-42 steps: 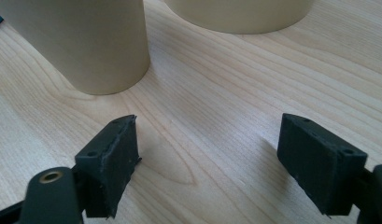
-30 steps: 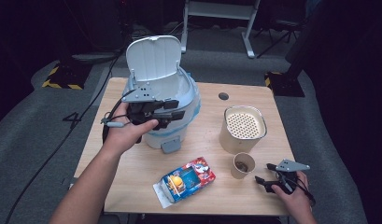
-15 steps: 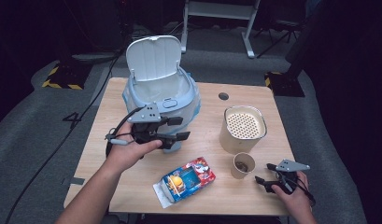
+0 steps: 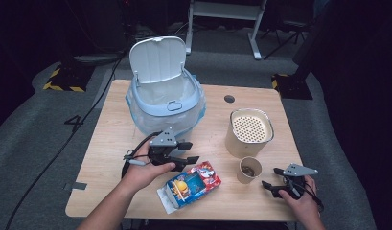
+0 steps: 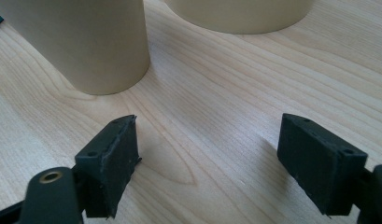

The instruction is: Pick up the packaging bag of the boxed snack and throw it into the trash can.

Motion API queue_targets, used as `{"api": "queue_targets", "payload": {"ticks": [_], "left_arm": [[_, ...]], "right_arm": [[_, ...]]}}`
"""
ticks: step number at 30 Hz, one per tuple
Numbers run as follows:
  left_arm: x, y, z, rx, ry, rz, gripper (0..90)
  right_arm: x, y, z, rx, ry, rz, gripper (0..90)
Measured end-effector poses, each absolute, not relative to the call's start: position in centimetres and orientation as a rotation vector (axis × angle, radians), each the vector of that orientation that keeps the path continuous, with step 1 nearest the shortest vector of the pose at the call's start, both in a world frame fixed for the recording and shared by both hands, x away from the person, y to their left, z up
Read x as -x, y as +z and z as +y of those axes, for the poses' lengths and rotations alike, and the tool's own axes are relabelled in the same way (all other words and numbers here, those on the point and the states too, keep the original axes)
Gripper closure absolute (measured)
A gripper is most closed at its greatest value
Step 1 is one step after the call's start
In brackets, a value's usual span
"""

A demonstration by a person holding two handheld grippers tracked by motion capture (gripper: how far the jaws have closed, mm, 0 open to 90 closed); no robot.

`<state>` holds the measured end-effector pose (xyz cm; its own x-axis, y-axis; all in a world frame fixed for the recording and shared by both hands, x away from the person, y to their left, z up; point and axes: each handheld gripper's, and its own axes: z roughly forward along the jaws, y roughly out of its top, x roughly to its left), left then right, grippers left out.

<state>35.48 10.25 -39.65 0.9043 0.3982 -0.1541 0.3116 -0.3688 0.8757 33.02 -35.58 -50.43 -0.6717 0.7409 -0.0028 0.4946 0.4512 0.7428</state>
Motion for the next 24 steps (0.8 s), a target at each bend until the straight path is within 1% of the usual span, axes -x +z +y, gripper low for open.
{"api": "queue_targets", "payload": {"ticks": [11,24], "left_arm": [[-35.7,-43.9,9.0,-2.083,0.046,0.566,44.5],[-36.3,-46.9,8.5,-2.190,-0.006,0.631,45.3]], "right_arm": [[-33.0,-50.4,-35.6,-1.053,1.057,2.379,21.0],[-33.1,-50.4,-35.6,-1.047,1.059,2.384,21.0]]}}
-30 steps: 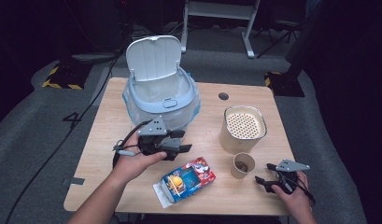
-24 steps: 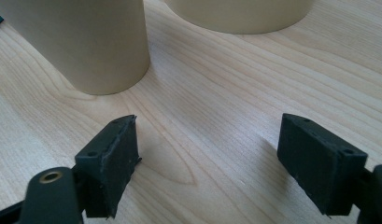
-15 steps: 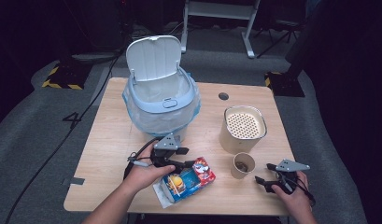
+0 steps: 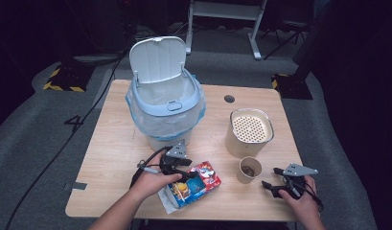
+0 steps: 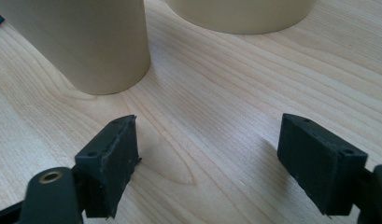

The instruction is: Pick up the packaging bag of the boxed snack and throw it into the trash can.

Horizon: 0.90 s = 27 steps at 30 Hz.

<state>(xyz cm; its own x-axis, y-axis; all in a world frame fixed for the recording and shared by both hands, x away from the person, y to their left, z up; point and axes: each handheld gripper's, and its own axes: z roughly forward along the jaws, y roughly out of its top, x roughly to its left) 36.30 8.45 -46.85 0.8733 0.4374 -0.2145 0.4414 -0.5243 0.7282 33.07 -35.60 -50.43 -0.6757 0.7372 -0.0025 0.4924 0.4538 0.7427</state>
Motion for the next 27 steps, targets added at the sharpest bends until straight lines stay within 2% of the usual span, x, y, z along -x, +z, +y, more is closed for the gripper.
{"api": "queue_targets", "payload": {"ticks": [14,27], "left_arm": [[-36.2,-48.0,8.1,-2.275,-0.063,0.685,53.5],[-36.3,-47.7,8.2,-2.294,-0.012,0.689,68.1]], "right_arm": [[-33.1,-50.4,-35.6,-1.048,1.059,2.383,20.9],[-33.1,-50.4,-35.6,-1.048,1.060,2.383,21.0]]}}
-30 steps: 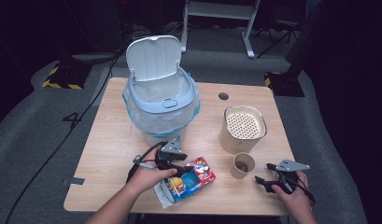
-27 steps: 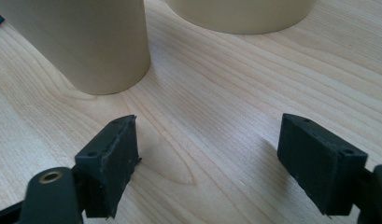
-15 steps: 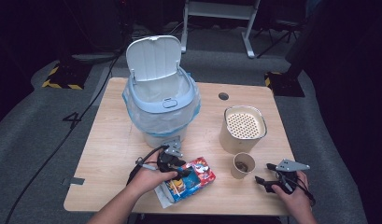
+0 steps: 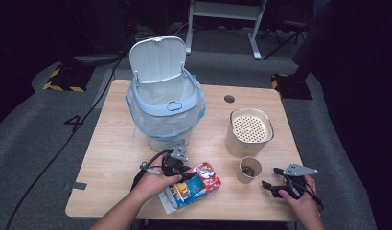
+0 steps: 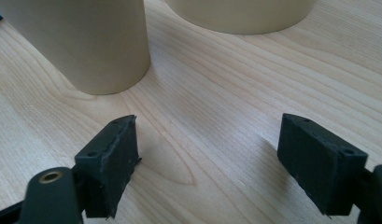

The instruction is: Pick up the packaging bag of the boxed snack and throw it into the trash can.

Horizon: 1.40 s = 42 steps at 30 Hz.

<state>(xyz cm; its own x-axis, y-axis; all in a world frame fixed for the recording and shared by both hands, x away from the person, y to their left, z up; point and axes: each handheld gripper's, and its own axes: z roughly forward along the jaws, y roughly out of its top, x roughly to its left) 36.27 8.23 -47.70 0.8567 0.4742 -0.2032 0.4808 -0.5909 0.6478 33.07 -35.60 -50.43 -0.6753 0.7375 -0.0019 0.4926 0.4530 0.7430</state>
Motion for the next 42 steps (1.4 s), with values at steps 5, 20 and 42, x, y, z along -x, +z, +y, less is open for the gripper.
{"api": "queue_targets", "payload": {"ticks": [5,20,42], "left_arm": [[-36.2,-47.1,8.4,-2.270,0.026,0.671,69.1],[-36.2,-43.0,9.8,-2.098,0.110,0.619,68.9],[-36.6,-36.0,11.0,-1.914,0.182,0.531,72.5]], "right_arm": [[-33.1,-50.4,-35.6,-1.049,1.059,2.382,20.9],[-33.1,-50.4,-35.6,-1.048,1.058,2.383,20.9],[-33.1,-50.4,-35.6,-1.047,1.060,2.383,20.8]]}}
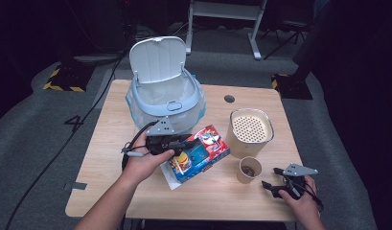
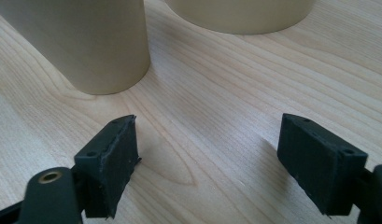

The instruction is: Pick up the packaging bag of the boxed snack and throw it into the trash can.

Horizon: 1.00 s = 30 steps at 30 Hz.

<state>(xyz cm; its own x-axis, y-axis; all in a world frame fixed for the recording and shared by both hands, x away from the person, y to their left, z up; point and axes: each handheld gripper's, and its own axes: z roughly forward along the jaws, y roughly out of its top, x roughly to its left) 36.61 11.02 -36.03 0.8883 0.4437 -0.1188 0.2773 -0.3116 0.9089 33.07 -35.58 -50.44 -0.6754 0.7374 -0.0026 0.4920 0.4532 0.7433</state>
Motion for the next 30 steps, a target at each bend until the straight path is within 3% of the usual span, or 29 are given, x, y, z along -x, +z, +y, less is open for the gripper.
{"api": "queue_targets", "payload": {"ticks": [30], "left_arm": [[-38.9,-26.5,12.9,-1.668,0.411,0.493,73.8]], "right_arm": [[-33.1,-50.4,-35.6,-1.047,1.059,2.383,20.8]]}}
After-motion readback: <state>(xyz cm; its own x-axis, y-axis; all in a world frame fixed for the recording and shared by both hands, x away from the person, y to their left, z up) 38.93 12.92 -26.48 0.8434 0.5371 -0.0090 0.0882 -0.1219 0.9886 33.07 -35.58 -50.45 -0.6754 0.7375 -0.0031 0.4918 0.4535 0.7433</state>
